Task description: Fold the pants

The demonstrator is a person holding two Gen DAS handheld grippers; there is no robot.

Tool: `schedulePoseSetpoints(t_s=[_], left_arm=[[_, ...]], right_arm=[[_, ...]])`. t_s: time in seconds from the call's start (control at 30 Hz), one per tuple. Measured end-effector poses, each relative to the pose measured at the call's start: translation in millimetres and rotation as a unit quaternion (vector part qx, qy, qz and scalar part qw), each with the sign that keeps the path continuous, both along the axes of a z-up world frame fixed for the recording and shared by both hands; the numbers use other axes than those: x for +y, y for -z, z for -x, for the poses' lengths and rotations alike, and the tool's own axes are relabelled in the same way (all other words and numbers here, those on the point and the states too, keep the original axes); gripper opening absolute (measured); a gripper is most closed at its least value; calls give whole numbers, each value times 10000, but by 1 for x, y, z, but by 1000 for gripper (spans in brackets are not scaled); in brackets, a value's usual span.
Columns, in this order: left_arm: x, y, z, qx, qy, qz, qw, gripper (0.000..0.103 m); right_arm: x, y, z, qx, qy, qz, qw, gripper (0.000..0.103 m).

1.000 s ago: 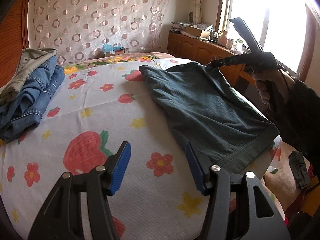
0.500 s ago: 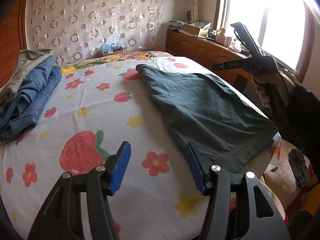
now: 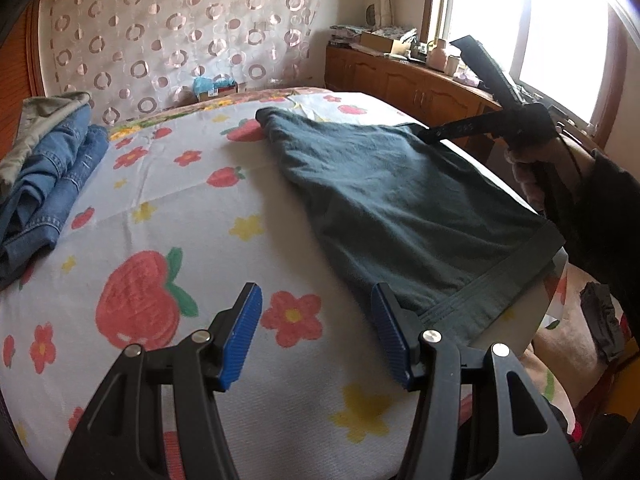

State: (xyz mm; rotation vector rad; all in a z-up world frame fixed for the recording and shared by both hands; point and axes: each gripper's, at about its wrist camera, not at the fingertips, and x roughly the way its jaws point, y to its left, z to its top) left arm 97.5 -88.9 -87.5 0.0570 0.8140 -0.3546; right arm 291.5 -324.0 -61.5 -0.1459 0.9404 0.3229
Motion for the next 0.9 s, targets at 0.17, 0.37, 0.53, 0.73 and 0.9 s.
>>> schedulePoseSetpoints(t_s=[0.17,0.37,0.53,0.73,0.9], left_arm=[[-1,8,-2,48,-38,-91,9999,56],[-2,8,-1,-7,-25,-147,9999,56],[-4,9,1,-64,12,-221,9997,59],[-4,10,0,-23,46,-194,9998,66],[-5,11,-1,-21,52,-211,9998,70]], right_arm=[[-12,-7,3,-236,287,6,9993,3],[-22,-14,10,-329,613,18,9976,22],[-21,-25,47,-488,438,-129,9978,35],[-4,-28,111,-553,117,-154,9983,50],[4,-22,148,-540,70,-110,9985,56]])
